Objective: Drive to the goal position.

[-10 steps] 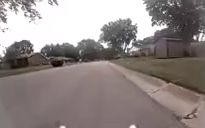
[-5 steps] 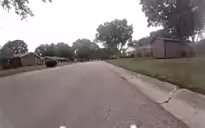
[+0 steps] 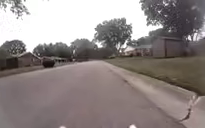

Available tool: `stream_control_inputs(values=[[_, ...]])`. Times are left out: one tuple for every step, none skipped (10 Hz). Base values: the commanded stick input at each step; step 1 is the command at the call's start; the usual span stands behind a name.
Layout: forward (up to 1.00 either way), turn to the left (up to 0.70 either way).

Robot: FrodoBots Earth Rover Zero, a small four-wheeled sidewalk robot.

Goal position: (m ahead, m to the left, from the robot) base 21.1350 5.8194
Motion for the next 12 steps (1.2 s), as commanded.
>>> stream_control_inputs(values=[[1.00,-0.06],[1.00,-0.38],[1.00,-0.35],[1.00,-0.30],[1.00,-0.10],[1.00,0.00],[1.00,0.00],[1.00,0.00],[1.00,0.00],[1.00,0.00],[1.00,0.00],[1.00,0.00]])
